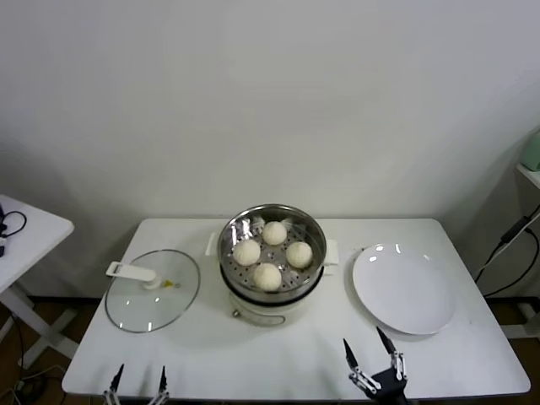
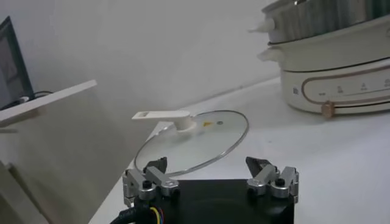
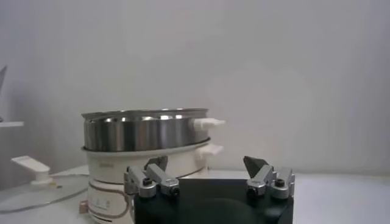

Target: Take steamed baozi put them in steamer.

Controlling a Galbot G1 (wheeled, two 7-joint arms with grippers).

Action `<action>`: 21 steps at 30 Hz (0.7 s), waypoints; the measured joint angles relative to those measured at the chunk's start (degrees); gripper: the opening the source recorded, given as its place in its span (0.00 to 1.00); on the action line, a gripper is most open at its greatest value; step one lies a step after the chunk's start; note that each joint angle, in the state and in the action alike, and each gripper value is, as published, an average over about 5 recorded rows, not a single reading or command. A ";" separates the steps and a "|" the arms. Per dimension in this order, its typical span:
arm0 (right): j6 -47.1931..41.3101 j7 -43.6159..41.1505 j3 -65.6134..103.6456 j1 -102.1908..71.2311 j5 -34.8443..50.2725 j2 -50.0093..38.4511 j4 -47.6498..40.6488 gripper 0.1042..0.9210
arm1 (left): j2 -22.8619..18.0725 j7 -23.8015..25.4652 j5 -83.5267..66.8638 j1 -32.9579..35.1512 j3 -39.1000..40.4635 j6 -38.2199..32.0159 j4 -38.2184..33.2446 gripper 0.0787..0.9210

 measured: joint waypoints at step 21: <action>5.73 2.98 -0.19 -3.04 -0.33 4.42 -1.55 0.88 | 0.00 -0.10 0.08 0.48 0.24 -0.32 -0.66 0.88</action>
